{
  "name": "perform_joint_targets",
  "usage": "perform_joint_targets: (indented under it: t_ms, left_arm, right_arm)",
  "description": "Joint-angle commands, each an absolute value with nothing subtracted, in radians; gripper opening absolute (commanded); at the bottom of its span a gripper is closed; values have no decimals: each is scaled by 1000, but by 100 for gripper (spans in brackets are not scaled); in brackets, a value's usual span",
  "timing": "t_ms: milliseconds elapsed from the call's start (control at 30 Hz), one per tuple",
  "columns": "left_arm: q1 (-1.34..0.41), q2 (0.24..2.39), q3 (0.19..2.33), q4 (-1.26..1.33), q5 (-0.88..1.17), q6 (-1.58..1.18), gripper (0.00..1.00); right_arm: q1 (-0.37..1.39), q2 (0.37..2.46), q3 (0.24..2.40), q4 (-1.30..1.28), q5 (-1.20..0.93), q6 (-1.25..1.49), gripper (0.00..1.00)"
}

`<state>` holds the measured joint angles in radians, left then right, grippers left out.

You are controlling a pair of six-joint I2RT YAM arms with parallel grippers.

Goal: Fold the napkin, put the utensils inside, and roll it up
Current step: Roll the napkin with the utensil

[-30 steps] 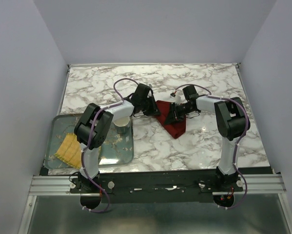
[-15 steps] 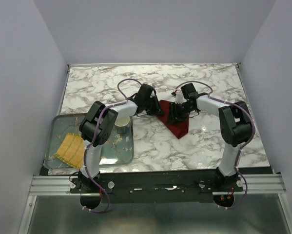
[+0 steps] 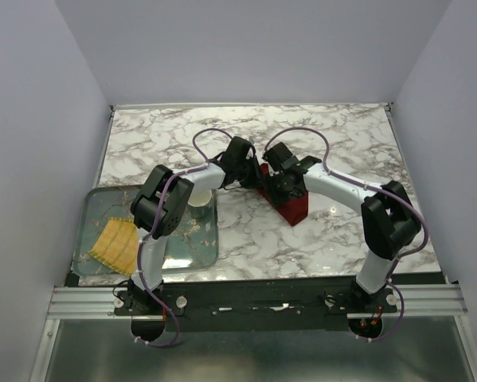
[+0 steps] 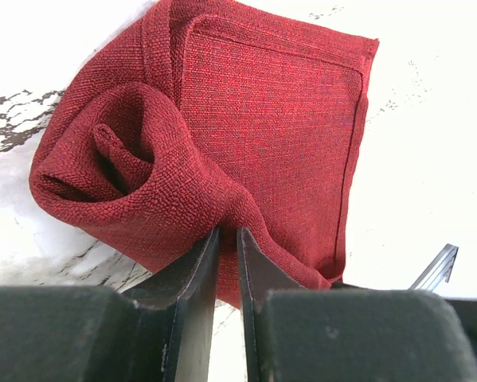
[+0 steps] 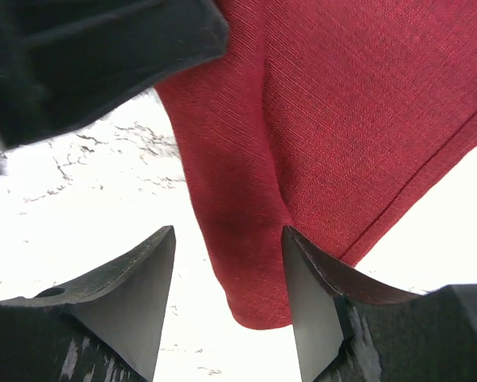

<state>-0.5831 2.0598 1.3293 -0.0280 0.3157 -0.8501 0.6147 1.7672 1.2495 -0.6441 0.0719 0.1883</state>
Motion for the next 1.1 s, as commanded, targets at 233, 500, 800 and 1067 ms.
perform_joint_targets:
  t_ms: [233,500,800,1067]
  left_arm:
    - [-586,2103,1336,-84,290,-842,24]
    - [-583,2086,1322,-72,296,-854,24]
    - [-577,2068,1293,-51,308,-867,24]
    - [-554,1994,1249,-20,318,-870,30]
  right_arm:
    - [698,1899,1313,-643,305,212,64]
    - [698,1921,1235,-566,341,229,57]
    - [696,1914,1147,-488,314,273,51]
    - [658,1881,1089,-431,264,273,25]
